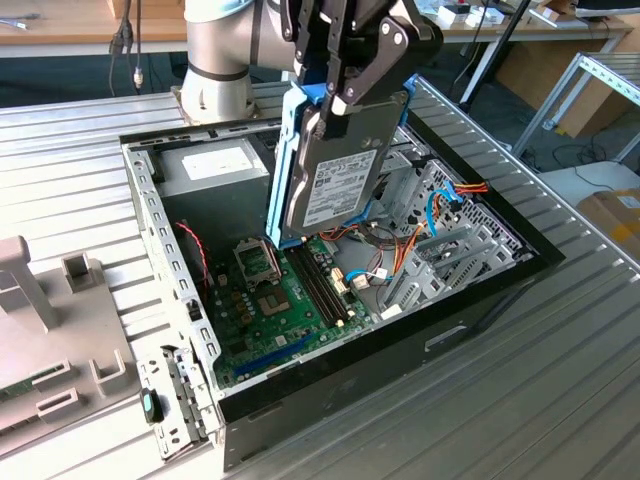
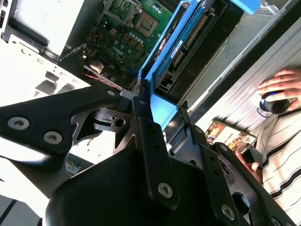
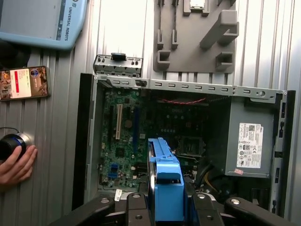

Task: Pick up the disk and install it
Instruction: 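Pick up the disk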

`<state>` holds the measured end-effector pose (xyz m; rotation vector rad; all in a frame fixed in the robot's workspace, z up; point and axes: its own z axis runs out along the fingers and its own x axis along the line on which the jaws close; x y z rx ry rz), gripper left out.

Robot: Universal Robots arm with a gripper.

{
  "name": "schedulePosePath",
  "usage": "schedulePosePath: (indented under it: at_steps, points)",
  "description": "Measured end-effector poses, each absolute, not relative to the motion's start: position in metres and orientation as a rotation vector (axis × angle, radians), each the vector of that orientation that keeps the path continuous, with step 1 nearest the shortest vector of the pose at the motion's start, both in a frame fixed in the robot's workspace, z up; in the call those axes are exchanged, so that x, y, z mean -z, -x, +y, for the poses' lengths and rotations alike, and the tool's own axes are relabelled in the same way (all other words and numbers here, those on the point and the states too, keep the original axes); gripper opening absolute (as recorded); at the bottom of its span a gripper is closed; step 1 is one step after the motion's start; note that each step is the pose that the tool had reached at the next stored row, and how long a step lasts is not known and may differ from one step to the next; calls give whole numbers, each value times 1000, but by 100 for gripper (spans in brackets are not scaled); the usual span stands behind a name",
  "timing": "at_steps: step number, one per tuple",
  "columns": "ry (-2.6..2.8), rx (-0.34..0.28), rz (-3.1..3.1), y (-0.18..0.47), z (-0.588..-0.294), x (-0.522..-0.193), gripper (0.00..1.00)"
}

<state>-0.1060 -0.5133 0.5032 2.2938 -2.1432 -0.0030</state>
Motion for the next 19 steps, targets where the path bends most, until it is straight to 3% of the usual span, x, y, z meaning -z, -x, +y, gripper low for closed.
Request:
schedulePosePath:
  at_steps: [19]
  points:
    - [-2294,3,-2143,96,-513,-503,36]
